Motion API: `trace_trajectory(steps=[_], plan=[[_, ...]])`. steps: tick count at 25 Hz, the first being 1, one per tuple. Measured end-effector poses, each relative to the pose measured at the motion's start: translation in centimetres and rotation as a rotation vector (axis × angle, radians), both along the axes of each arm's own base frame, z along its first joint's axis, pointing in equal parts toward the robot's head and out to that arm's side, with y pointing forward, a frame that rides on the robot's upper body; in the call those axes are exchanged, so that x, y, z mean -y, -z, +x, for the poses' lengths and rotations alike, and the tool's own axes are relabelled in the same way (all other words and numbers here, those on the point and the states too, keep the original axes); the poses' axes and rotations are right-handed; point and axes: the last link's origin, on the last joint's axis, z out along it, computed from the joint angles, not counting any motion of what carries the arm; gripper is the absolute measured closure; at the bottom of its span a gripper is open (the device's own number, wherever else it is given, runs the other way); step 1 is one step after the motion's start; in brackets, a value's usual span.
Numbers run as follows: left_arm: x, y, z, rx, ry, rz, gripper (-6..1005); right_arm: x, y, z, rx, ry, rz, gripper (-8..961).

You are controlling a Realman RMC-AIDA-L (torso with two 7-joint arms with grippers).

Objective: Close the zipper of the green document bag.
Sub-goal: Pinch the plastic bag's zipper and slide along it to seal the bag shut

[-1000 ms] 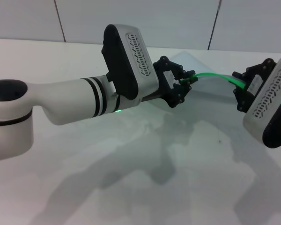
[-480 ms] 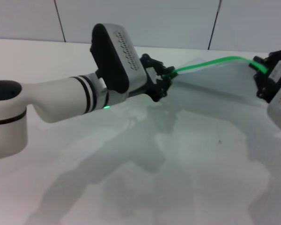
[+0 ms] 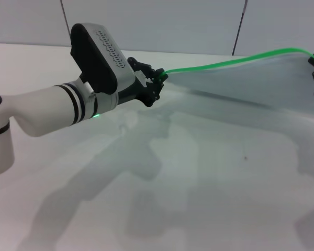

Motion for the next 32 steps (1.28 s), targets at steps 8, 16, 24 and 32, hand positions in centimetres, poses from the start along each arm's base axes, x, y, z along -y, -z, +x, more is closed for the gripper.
trace_trajectory(steps=[8, 16, 24, 32], plan=[[0.0, -0.2, -0.5, 0.0, -0.016, 0.008, 902, -0.3, -0.6, 0.5, -0.002, 0.007, 0.026, 887], [0.2, 0.0, -0.4, 0.005, -0.019, 0.008, 869, -0.4, -0.6, 0.8, -0.004, 0.008, 0.034, 886], [-0.5, -0.9, -0.3, 0.074, -0.067, 0.06, 836, -0.6, -0.3, 0.7, -0.007, -0.006, 0.037, 884], [-1.5, -3.5, -0.2, 0.24, -0.131, 0.147, 803, -1.3, -3.0, 0.8, -0.189, 0.002, 0.192, 704]])
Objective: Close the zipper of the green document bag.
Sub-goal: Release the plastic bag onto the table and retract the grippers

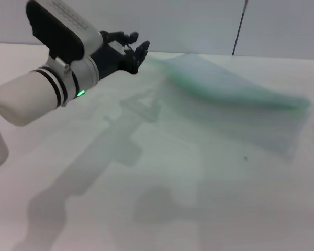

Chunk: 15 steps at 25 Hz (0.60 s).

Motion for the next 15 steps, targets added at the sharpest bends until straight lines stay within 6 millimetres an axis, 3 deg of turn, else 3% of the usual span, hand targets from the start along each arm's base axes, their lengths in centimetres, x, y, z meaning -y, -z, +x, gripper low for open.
trace_trajectory(steps=[2, 6, 10, 15], plan=[[0.0, -0.2, 0.1, 0.028, 0.005, 0.001, 795, 0.2, -0.6, -0.1, -0.062, -0.031, 0.056, 626], [0.2, -0.4, 0.4, 0.096, 0.023, -0.01, 601, 0.5, 0.5, 0.0, -0.152, -0.098, 0.103, 460], [1.0, -0.8, 0.1, 0.207, 0.02, -0.014, 499, 0.2, 2.2, 0.9, -0.263, -0.116, 0.11, 440], [4.2, -3.1, -0.6, 0.35, 0.178, 0.07, 410, 0.1, 4.4, 3.4, -0.404, -0.152, 0.194, 415]])
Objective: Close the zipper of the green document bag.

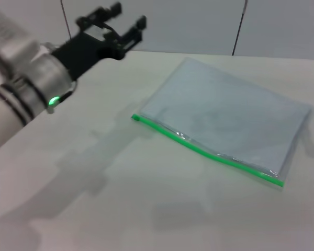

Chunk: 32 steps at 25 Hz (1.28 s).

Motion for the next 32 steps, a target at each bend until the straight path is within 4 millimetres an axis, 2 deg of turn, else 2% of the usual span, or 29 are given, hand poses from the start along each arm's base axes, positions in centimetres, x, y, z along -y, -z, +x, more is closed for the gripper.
trace_trajectory(steps=[3, 4, 6, 11, 17, 25, 32], plan=[[1.5, -1.2, -0.7, 0.027, 0.045, 0.123, 356, -0.3, 1.3, 2.6, -0.124, 0.001, 0.116, 405], [1.9, -1.6, -1.2, 0.03, 0.033, 0.171, 338, -0.3, 1.3, 2.6, -0.124, 0.001, 0.116, 406], [2.4, -1.8, -2.0, 0.031, -0.002, 0.228, 350, -0.9, 2.0, 3.8, -0.153, 0.023, 0.143, 406], [2.1, -1.9, -4.1, 0.087, -0.135, 0.266, 353, -2.4, 3.7, 6.5, -0.19, 0.141, 0.125, 407], [1.2, -1.6, -5.4, 0.09, -0.195, 0.257, 356, -3.0, 3.6, 9.5, -0.288, 0.239, 0.154, 409], [0.6, -1.1, -6.1, 0.072, -0.225, 0.24, 361, -3.3, 3.3, 11.4, -0.276, 0.304, 0.163, 411], [0.4, -0.9, -6.2, 0.06, -0.221, 0.232, 389, -3.8, 3.6, 11.9, -0.268, 0.339, 0.132, 413]])
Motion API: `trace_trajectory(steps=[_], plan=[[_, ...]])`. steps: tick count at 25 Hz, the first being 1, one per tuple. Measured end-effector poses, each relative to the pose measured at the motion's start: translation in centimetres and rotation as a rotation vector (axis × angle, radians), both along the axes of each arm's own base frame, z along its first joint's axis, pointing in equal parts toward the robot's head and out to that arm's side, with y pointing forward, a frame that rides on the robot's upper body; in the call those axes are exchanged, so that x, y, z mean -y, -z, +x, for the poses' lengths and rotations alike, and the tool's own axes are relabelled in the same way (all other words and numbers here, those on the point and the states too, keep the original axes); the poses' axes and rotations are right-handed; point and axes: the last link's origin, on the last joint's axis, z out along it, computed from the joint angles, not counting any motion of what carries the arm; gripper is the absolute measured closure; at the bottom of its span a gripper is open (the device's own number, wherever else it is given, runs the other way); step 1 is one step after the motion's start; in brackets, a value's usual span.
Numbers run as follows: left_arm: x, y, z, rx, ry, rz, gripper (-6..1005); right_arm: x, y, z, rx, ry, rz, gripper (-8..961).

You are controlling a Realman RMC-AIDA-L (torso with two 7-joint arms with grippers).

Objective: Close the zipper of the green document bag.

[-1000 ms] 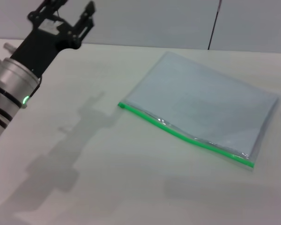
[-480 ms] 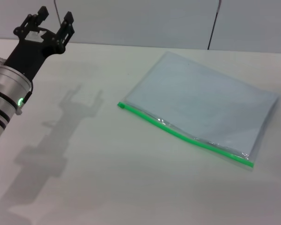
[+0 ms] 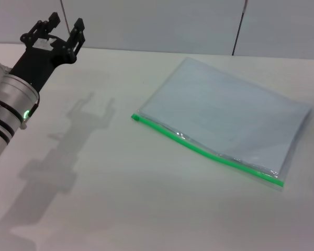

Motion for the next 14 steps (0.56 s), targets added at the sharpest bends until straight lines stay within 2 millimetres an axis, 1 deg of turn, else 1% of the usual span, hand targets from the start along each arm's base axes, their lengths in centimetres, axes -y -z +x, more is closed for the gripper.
trace_trajectory(steps=[7, 14], plan=[[0.12, -0.08, -0.03, -0.005, 0.014, 0.002, 435, -0.24, -0.05, -0.19, 0.003, -0.005, 0.0, 413], [-0.35, 0.22, 0.23, -0.012, 0.017, -0.009, 427, -0.55, -0.22, -0.4, 0.009, -0.011, 0.003, 413]])
